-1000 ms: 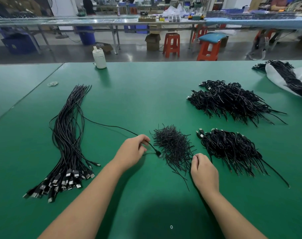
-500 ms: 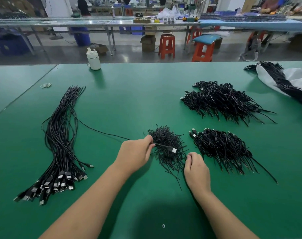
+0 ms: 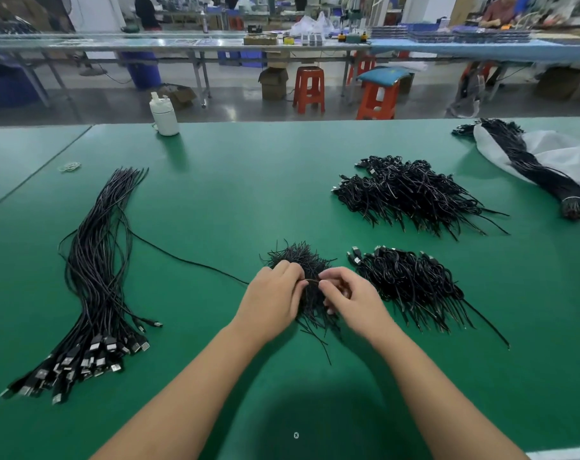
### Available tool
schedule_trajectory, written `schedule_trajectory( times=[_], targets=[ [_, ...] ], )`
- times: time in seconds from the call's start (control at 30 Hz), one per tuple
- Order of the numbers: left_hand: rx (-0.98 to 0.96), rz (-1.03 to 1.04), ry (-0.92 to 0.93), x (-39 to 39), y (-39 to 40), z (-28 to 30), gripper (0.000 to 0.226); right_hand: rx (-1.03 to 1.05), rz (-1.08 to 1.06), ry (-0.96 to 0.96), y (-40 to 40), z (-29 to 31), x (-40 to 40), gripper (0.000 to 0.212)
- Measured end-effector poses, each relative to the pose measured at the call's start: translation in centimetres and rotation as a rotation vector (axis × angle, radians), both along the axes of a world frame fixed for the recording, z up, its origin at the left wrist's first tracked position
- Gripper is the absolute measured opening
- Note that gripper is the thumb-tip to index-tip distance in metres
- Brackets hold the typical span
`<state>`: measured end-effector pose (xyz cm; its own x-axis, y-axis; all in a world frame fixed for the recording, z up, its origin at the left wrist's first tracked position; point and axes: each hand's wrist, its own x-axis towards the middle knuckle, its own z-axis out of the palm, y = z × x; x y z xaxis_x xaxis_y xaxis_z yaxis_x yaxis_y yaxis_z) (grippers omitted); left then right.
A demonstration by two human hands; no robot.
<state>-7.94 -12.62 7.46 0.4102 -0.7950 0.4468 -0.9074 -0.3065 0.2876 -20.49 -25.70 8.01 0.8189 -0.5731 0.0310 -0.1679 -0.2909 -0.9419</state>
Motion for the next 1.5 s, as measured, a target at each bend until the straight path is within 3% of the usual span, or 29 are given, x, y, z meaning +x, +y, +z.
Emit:
schedule_trajectory(
  times=[0.13,0.3,0.43,0.6,0.67,0.8,0.9,1.0,1.1,1.23,1.37,1.5],
  targets=[
    [0.046,0.028,0.182,0.3,-0.1,0.1,0.011,0.222,-0.058,-0.14,-0.6,1.3,-0.7,0.013],
    [0.341,-0.149,0.365,-0.7,-0.7,0.6,0.026,0.112,0.042,-0.083,-0.4,1.9,-0.7,0.015],
    [0.42,-0.209,0.592,-1.3,-0.5,1.4,0.036,-0.105,0.12,0.02,-0.5,1.9,-0.9,0.021],
    [0.493,-0.199,0.63,-1.9,-0.1,2.1,0.045,-0.043,0.182,0.069,-0.5,2.0,-1.2,0.014],
    [0.422,-0.17,0.609,-2.1,-0.1,2.5,0.044,0.141,0.132,-0.018,0.3,2.0,-0.9,0.016],
    [0.078,-0.109,0.565,-1.7,0.1,3.2,0.037,0.541,-0.024,-0.195,1.8,1.9,0.3,0.063],
    [-0.09,-0.083,0.762,-1.1,0.7,3.4,0.036,0.45,0.068,-0.136,3.0,2.0,0.7,0.051],
    [-0.101,-0.079,0.846,-0.9,1.1,3.4,0.035,0.356,0.207,-0.091,4.6,2.0,1.1,0.032],
    [-0.098,-0.102,0.879,-0.5,1.7,3.7,0.037,0.216,0.224,-0.137,5.4,1.9,1.6,0.036],
    [-0.044,-0.202,0.98,0.0,2.7,4.0,0.04,0.214,0.258,-0.153,5.7,1.9,1.8,0.045],
    [-0.06,-0.147,0.907,-0.3,3.0,4.8,0.04,0.251,0.287,-0.153,6.1,2.0,1.7,0.04],
    [-0.386,-0.07,0.823,-0.4,2.9,7.1,0.051,0.341,0.261,-0.128,6.7,1.1,2.2,0.035]
  ],
)
